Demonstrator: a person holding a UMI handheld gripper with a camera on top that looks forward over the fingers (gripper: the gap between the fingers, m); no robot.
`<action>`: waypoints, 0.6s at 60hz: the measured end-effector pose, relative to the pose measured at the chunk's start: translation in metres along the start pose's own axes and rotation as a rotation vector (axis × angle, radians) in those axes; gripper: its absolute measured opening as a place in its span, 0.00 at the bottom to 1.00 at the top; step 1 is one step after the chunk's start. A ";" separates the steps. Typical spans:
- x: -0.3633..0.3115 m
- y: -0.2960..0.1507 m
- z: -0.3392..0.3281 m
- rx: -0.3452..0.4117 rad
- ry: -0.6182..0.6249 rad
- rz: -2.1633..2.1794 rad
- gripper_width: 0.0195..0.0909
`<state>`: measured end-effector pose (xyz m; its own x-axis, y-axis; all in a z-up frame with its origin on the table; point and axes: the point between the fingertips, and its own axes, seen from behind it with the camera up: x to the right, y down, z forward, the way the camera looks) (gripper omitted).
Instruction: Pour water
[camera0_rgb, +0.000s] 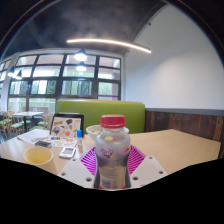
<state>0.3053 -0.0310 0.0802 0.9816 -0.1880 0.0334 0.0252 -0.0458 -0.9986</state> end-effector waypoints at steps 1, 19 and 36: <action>0.000 -0.002 -0.007 0.001 0.002 0.009 0.21; 0.003 -0.005 -0.005 0.005 -0.008 0.054 0.28; 0.006 -0.013 -0.044 -0.031 0.036 -0.042 0.88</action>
<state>0.3031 -0.0748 0.0950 0.9723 -0.2204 0.0774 0.0600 -0.0845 -0.9946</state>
